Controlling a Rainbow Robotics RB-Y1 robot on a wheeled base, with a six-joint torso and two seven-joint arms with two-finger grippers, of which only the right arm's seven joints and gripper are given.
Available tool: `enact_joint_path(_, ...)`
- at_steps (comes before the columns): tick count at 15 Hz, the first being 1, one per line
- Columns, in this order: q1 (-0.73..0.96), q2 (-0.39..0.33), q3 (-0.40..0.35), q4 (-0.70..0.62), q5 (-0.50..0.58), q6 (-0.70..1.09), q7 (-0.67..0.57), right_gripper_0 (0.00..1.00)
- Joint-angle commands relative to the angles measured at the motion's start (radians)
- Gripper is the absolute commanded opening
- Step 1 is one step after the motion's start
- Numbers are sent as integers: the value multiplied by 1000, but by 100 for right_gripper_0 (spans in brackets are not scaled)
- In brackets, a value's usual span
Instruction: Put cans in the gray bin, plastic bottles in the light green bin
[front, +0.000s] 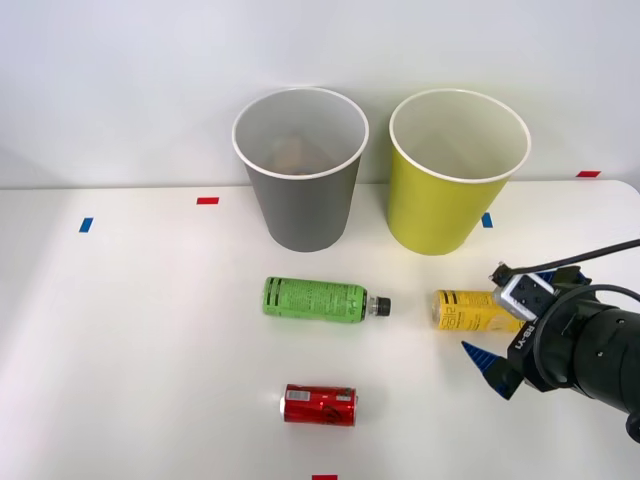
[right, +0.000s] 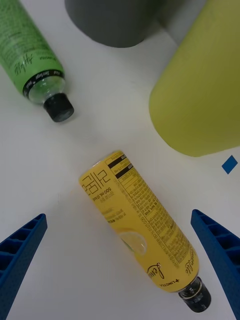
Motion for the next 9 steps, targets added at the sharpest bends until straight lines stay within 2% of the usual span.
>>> enact_joint_path(1, -65, 20, 3, 1, -84, 138, 240, 100)
enact_joint_path(6, -131, 80, 3, 10, -128, 325, 483, 100)
enact_joint_path(9, -171, 129, 1, 130, -228, 340, 605, 100)
